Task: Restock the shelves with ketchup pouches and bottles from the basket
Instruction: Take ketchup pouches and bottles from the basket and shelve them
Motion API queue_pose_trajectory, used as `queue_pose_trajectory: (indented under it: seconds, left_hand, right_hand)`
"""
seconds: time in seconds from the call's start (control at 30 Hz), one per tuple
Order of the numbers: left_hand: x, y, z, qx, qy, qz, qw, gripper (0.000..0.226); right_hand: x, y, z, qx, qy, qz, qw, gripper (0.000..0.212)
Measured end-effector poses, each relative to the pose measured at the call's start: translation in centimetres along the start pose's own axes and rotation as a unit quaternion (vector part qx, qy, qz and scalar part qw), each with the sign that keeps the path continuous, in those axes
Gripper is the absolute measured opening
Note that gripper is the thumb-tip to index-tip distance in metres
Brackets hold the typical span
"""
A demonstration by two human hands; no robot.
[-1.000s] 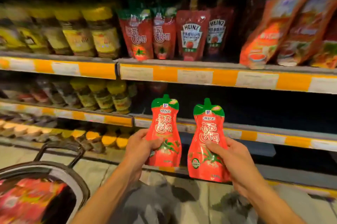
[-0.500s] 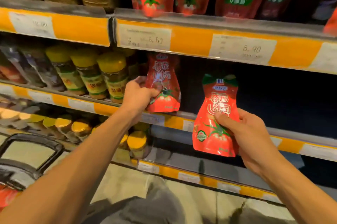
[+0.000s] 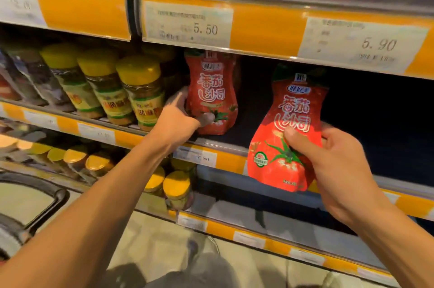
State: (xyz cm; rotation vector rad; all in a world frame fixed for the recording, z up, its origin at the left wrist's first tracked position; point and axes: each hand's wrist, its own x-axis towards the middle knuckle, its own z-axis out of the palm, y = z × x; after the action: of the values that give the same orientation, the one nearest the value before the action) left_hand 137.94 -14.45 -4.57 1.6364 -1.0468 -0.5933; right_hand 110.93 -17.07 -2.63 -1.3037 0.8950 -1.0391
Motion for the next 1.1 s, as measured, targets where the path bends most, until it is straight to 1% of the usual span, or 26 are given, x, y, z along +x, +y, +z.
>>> queue_pose_trajectory:
  seconds: [0.07,0.17,0.27,0.4,0.5,0.6,0.7,0.73,0.77,0.83,0.93,1.03,1.1]
  left_hand:
    - [0.2,0.0,0.1,0.044,-0.006,0.018,0.999,0.058]
    - [1.2,0.2,0.6,0.042,-0.002,0.033,0.999,0.064]
    - [2.7,0.5,1.2,0.036,0.013,0.017,0.999,0.072]
    - [4.2,0.3,1.6,0.074,0.02,0.018,0.997,0.072]
    - [3.9,0.2,1.5,0.104,0.043,0.022,0.993,0.067]
    - [2.5,0.5,1.1,0.138,0.071,0.003,0.988,0.059]
    - [-0.4,1.1,0.5,0.146,0.092,0.024,0.985,0.039]
    - [-1.8,1.1,0.4,0.166,0.094,0.031,0.981,0.033]
    - [-3.3,1.0,0.3,0.194,0.093,0.038,0.976,0.032]
    - [-6.2,0.5,0.1,0.264,0.086,0.053,0.959,0.039]
    - [-8.6,-1.1,-0.8,0.374,0.055,0.09,0.921,0.05]
    - [-9.1,-2.3,-1.7,0.427,0.023,0.132,0.894,0.055]
    - [-8.9,-2.5,-1.7,0.447,0.026,0.152,0.881,0.049]
  right_hand:
    - [0.0,0.0,0.3,0.002,-0.004,0.0,1.0,0.042]
    - [0.0,0.1,0.7,0.006,-0.002,-0.004,1.0,0.043]
    - [-0.1,0.2,0.9,0.014,-0.005,-0.003,1.0,0.042]
    - [0.0,0.3,1.2,0.006,-0.007,-0.013,1.0,0.039]
    - [0.2,0.3,1.6,0.0,-0.008,-0.02,1.0,0.043]
    - [0.3,0.2,2.3,-0.008,-0.009,-0.033,0.999,0.045]
    - [0.6,0.1,3.4,-0.01,-0.013,-0.044,0.999,0.037]
    - [0.9,0.0,3.9,-0.013,-0.018,-0.047,0.999,0.033]
    - [1.2,-0.1,4.5,-0.016,-0.022,-0.052,0.998,0.03]
    - [2.0,-0.2,5.8,-0.017,-0.029,-0.065,0.997,0.029]
    - [3.5,-0.3,8.0,-0.022,-0.028,-0.093,0.995,0.032]
    - [4.8,0.2,9.9,-0.036,-0.032,-0.103,0.994,0.035]
    - [5.4,1.0,10.7,-0.064,-0.039,-0.102,0.992,0.036]
